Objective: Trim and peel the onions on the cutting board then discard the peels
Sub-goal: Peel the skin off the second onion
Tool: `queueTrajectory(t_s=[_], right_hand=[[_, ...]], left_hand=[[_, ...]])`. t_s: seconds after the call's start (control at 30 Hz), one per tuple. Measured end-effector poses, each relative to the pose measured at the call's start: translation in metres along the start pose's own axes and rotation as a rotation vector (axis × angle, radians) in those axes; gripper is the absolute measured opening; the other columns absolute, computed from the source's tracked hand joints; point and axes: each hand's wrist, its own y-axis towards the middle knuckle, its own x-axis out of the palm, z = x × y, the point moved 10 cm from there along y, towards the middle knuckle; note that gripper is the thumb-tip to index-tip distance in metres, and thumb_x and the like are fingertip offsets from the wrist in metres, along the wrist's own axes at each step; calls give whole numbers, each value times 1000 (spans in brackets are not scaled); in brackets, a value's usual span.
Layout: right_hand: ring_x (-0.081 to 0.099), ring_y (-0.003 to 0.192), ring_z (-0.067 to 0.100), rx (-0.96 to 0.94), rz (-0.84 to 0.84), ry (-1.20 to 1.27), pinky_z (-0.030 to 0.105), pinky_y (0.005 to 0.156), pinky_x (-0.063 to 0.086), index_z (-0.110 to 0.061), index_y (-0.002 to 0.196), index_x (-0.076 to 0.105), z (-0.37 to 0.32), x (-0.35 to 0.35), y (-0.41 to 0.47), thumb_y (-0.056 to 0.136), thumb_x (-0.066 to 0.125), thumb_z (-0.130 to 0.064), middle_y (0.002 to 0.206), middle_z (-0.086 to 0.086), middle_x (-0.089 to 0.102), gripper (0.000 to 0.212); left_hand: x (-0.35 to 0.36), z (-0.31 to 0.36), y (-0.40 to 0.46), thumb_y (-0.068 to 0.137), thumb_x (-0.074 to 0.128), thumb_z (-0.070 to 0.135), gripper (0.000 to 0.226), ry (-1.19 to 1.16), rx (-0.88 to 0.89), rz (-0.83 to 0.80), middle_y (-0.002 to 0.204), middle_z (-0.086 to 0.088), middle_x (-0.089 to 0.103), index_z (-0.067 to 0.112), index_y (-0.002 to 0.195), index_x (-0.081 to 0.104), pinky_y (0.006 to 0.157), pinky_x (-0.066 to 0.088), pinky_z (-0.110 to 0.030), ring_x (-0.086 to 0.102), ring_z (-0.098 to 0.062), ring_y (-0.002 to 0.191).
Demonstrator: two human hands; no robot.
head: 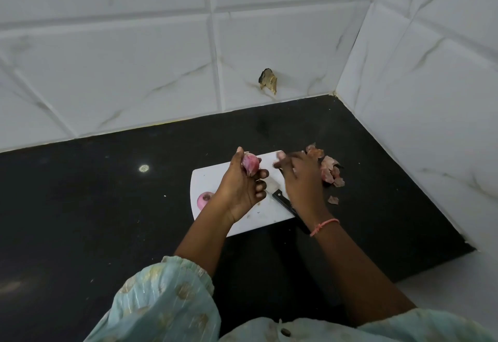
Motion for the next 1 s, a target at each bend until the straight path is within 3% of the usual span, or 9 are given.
queueTrajectory(t_s=[0.1,0.17,0.3,0.53,0.67,0.73,0.83,0.9,1.0], right_hand=[[55,113,7,-170,-222,127,17,94,46,-21,124,63,-44,32,-16,99,54,-30,120,-7,60,28],[55,114,6,-230,-195,150,13,94,46,-21,126,62,-56,32,-19,92,65,-23,123,-5,62,34],[62,99,6,-266,-42,216,18,86,50,-13,103,73,-62,14,-15,89,70,-14,104,-5,69,15],[55,94,1,-239,-119,139,7,82,43,-8,99,66,-62,29,-13,93,61,-9,107,-2,58,8],[55,94,2,-171,-182,183,9,78,44,-10,99,60,-56,35,-11,97,56,-12,106,-2,52,5],[55,93,4,-95,-206,196,10,75,45,-10,100,57,-49,36,-7,98,55,-17,104,-2,52,7],[55,91,6,-84,-181,120,8,73,43,-14,97,57,-42,32,-2,95,59,-17,100,-4,54,5],[55,85,5,-77,-119,86,11,69,43,-14,90,56,-36,24,2,91,62,-13,92,-5,56,7],[55,78,8,-29,-12,56,18,66,45,-11,83,56,-19,9,9,85,65,-5,82,-3,57,11]], left_hand=[[4,2,0,101,29,64,66,-129,32,-21,113,-11,70,12,119,67,92,52,-35,65,-21,103],[2,4,-3,101,33,63,66,-207,17,-28,125,-12,68,12,127,64,110,43,-44,57,-29,127],[4,4,-8,100,25,66,71,-197,-24,-98,123,-10,70,12,127,64,112,38,-44,57,-27,126],[-2,3,-4,102,27,61,69,-235,-26,-84,141,-14,58,11,144,51,116,35,-46,50,-29,135],[-3,1,-4,103,24,60,69,-187,-25,-90,135,-14,62,10,141,54,108,40,-42,56,-26,126],[-5,1,-2,102,24,61,73,-117,-18,-62,118,-12,66,7,142,53,90,47,-35,62,-20,101],[-8,5,0,102,26,59,66,-33,14,-21,78,-6,54,7,125,59,63,39,-28,46,-13,62],[-6,9,-3,102,27,57,58,-7,24,-36,69,-3,46,10,110,60,60,32,-28,37,-12,58],[-1,10,-6,102,27,56,53,3,9,-87,67,-1,46,13,111,57,57,31,-28,34,-13,57]])
